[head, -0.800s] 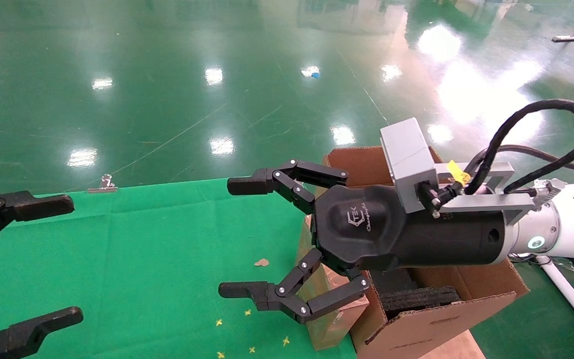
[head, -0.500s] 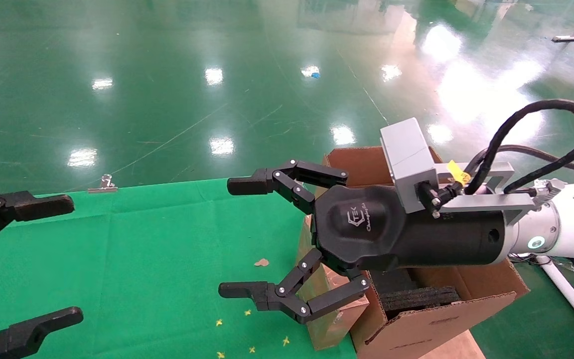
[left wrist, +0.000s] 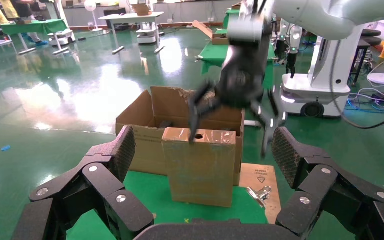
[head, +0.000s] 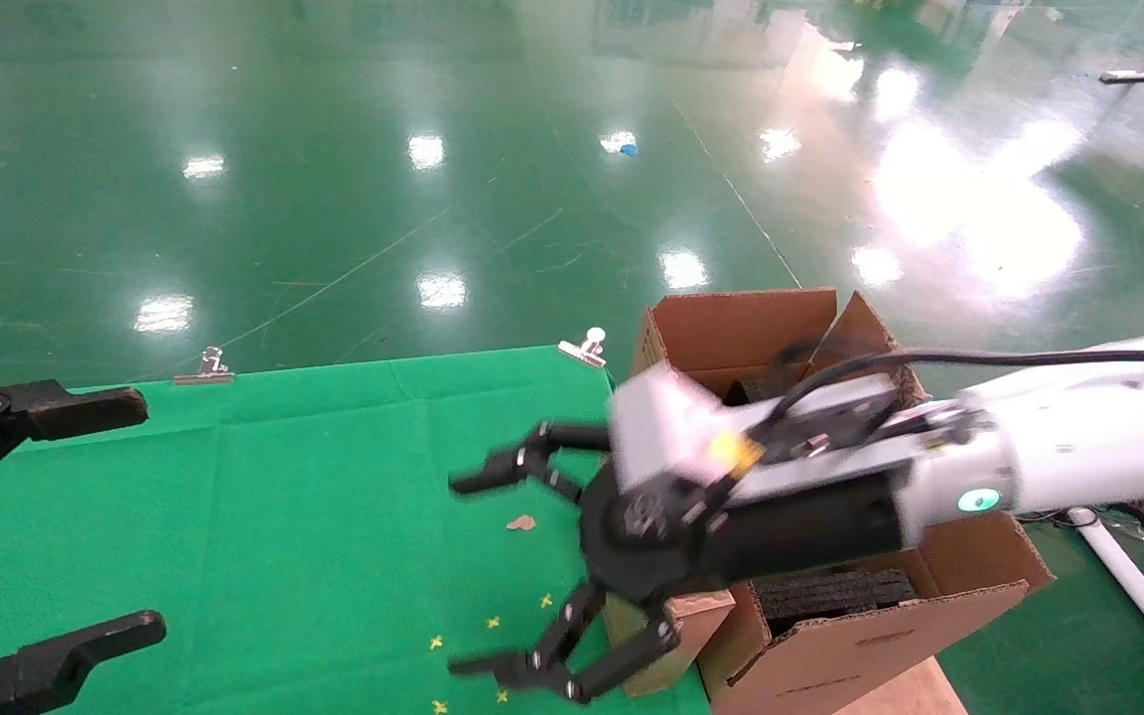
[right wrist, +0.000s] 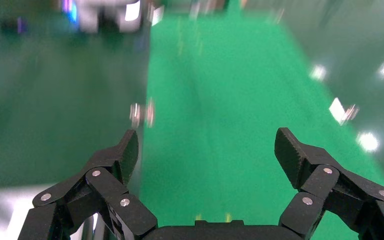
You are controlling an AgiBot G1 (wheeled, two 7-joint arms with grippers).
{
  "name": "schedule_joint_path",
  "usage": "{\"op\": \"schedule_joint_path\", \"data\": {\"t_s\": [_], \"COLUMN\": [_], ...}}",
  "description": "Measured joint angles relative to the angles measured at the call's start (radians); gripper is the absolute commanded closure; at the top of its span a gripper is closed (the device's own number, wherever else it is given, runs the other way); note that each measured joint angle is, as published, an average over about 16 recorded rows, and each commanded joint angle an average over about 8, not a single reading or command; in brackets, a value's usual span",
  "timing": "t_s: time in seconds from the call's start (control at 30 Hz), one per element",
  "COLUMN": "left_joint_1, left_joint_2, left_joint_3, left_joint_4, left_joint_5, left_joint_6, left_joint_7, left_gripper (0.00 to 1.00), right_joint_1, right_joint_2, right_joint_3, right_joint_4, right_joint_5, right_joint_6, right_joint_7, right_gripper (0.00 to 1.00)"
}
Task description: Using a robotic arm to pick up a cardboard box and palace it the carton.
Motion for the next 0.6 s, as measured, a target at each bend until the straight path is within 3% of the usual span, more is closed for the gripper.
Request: {"op": "schedule_joint_path", "data": {"t_s": [0.3, 0.6], "left_joint_1": [0.000, 0.000], "left_joint_2": [0.000, -0.001], "left_joint_3": [0.001, 0.001], "left_joint_4": [0.000, 0.000], "left_joint_5": [0.000, -0.001], "left_joint_6": [0.000, -0.001], "left_joint_7": [0.000, 0.001], "left_gripper": [0.00, 0.00], "right_joint_1": [0.255, 0.531], "right_joint_2": [-0.094, -0.114], "right_joint_3": [-0.282, -0.553], "right_joint_4": [0.010, 0.010], "right_joint_5": [-0.268, -0.333], "right_joint_6": [-0.046, -0.054], "right_joint_7": [0.090, 0.182], "right_gripper": [0.00, 0.00]}}
